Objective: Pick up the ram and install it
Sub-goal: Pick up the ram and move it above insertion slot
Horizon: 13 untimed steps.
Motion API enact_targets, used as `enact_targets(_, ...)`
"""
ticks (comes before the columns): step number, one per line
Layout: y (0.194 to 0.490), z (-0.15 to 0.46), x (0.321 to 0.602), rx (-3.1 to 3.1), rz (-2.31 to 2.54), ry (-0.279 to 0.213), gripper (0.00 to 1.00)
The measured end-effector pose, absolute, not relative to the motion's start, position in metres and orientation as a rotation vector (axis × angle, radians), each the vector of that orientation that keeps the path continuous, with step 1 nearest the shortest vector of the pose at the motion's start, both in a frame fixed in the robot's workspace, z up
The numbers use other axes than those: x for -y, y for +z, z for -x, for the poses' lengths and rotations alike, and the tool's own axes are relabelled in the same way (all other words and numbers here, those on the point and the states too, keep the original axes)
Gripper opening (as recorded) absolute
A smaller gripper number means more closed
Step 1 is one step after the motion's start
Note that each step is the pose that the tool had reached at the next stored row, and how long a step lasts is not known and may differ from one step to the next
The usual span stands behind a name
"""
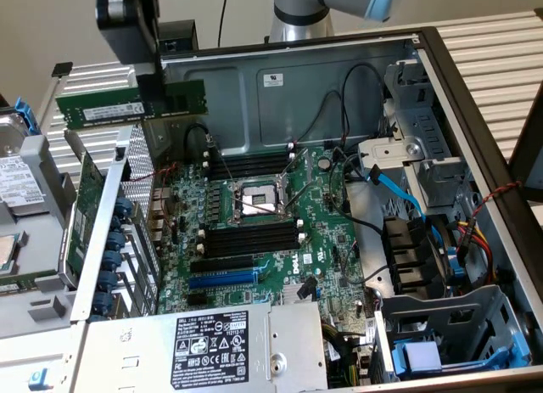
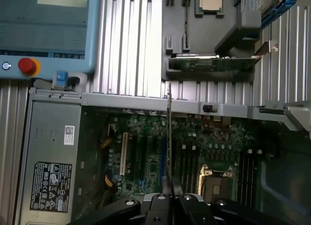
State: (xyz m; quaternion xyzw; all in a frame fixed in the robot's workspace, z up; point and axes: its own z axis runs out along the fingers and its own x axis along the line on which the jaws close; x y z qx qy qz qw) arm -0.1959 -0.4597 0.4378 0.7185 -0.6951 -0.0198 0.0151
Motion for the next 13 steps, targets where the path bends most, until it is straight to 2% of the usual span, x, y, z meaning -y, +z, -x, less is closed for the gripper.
enact_targets(13,0.433,0.159,0.447,2.171,-2.244,-0.043,0.12)
